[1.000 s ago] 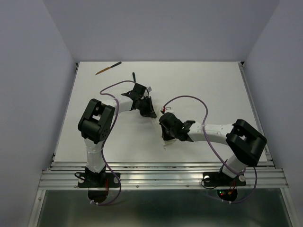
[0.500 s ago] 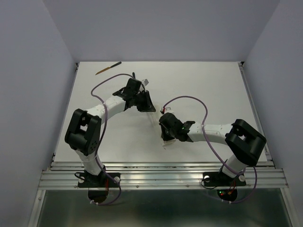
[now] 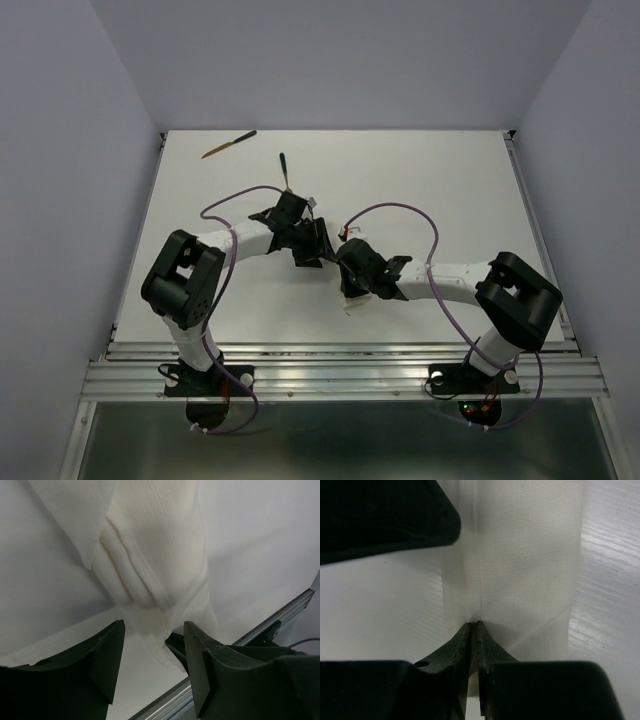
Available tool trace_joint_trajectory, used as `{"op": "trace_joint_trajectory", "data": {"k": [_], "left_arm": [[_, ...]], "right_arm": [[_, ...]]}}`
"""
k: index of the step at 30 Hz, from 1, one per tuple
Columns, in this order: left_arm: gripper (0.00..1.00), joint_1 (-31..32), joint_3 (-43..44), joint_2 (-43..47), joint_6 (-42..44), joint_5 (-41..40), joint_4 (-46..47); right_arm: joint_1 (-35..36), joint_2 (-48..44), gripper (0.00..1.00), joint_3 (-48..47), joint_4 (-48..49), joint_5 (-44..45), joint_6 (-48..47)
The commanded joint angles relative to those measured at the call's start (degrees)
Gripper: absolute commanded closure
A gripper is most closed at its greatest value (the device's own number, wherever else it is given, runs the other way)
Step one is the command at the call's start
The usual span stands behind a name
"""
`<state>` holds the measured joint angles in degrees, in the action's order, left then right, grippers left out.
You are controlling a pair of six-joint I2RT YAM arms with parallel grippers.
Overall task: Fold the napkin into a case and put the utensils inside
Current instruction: Smooth out the smaller rectangle-folded napkin at the center of the board.
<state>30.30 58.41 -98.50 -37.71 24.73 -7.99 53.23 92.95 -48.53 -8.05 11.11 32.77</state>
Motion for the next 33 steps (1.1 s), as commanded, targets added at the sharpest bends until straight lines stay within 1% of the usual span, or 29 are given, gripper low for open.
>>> {"op": "trace_joint_trajectory", "data": {"k": [1,11,13,16,17,19,20,22,23,25,26,27,28,29,31,33], "left_arm": [[0.39,2.04,-1.72,-1.08,-3.15,-1.0,4.47],[0.39,3.8,-3.13,-3.72,-3.77,-6.0,4.56],[0.41,4.06,-3.22,-3.81,-3.86,-7.58,3.86],[0.45,4.41,-3.13,-4.33,-3.77,-9.7,3.16],[0.47,4.5,-3.13,-4.51,-3.77,-10.22,3.07],[0.55,4.76,-3.04,-5.12,-3.77,-10.58,3.07],[0.61,4.76,-3.04,-5.65,-3.77,-10.84,2.89],[0.68,4.85,-2.87,-6.0,-3.77,-11.02,2.89],[0.77,4.85,-2.69,-6.35,-3.77,-11.19,2.8],[0.86,4.85,-2.6,-6.53,-3.77,-11.28,2.72],[0.94,4.94,-2.43,-6.53,-3.77,-11.28,2.63],[0.98,4.85,-2.43,-6.36,-3.77,-11.28,2.63],[1.0,4.85,-2.34,-6.36,-3.68,-11.2,2.63],[1.0,4.85,-2.25,-6.27,-3.68,-11.2,2.54],[1.0,4.85,-2.08,-6.09,-3.68,-11.02,2.63],[1.0,4.85,-1.9,-5.83,-3.77,-10.76,2.63]], "right_arm": [[0.12,-0.4,0.86,0.19,1.81,0.05,-0.69],[0.12,-1.01,0.86,0.37,1.81,0.05,-0.78],[0.12,-1.19,0.86,0.19,1.81,0.05,-0.78],[0.12,-1.71,0.86,0.19,1.81,0.13,-0.87],[0.12,-1.8,0.86,0.19,1.81,0.14,-0.96],[0.12,-2.24,0.86,0.11,1.64,0.22,-0.96],[0.12,-2.33,0.86,-0.07,1.55,0.31,-1.13],[0.12,-2.59,0.86,-0.33,1.11,0.22,-1.22],[0.12,-2.86,0.86,-0.68,0.94,0.14,-1.4],[0.12,-3.99,0.85,-1.04,-0.02,0.48,-1.84],[0.12,-4.52,0.84,-1.21,-0.47,0.84,-2.01],[0.12,-5.14,0.8,-1.39,-0.91,1.1,-2.1],[0.12,-6.36,0.71,-1.74,-1.61,1.54,-2.36],[0.12,-6.9,0.67,-1.91,-1.96,1.72,-2.45],[0.12,-7.69,0.64,-2.35,-2.84,2.15,-2.63],[0.12,-8.39,0.62,-2.44,-3.46,2.07,-2.63]]}}
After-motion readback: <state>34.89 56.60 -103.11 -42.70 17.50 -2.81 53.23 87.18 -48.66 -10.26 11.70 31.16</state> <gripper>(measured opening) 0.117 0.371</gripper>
